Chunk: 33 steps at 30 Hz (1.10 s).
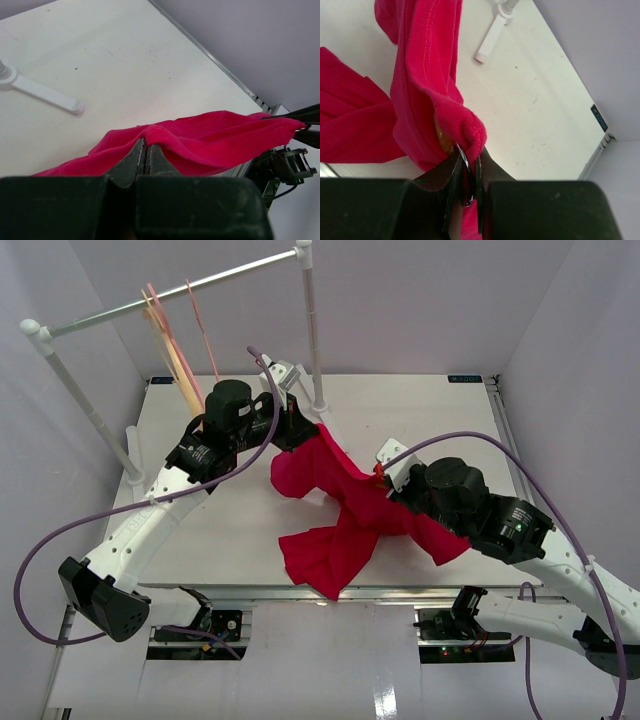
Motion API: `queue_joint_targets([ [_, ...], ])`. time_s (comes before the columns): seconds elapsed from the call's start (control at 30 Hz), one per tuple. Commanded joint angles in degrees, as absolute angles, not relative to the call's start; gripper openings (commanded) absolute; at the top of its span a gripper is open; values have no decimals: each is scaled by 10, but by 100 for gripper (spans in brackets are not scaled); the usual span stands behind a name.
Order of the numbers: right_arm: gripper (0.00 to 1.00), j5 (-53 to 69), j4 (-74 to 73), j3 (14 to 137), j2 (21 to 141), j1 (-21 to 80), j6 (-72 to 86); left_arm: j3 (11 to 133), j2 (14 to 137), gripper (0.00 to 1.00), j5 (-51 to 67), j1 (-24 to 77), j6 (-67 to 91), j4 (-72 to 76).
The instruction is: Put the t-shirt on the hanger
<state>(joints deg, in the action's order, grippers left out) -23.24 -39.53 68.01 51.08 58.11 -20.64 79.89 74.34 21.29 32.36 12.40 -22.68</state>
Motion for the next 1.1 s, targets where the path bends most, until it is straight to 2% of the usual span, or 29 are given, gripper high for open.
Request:
queue_joint_targets([
  [0.0,8,-189,-301,648,489,580,-184,775,732,17,269,321,143,-196],
  [0.17,8,-159,-239,582,466,579,-159,768,728,39,239,321,143,-234],
  [0.27,8,-155,-216,561,454,579,-147,799,734,48,184,321,134,-288],
  [0.37,8,-166,-199,546,447,580,-139,802,718,52,176,321,129,-310],
  [0.5,8,-179,-157,531,444,579,-125,798,681,45,251,321,145,-291],
  [0.6,8,-193,-124,521,445,579,-102,781,671,34,361,325,169,-251],
  [0.67,8,-198,-101,515,449,579,-91,765,670,30,393,334,189,-225],
  [0.93,8,-216,-57,528,485,579,-78,701,702,27,392,386,176,-167],
  [1.07,8,-195,-64,534,474,579,-76,685,718,30,356,393,154,-163],
])
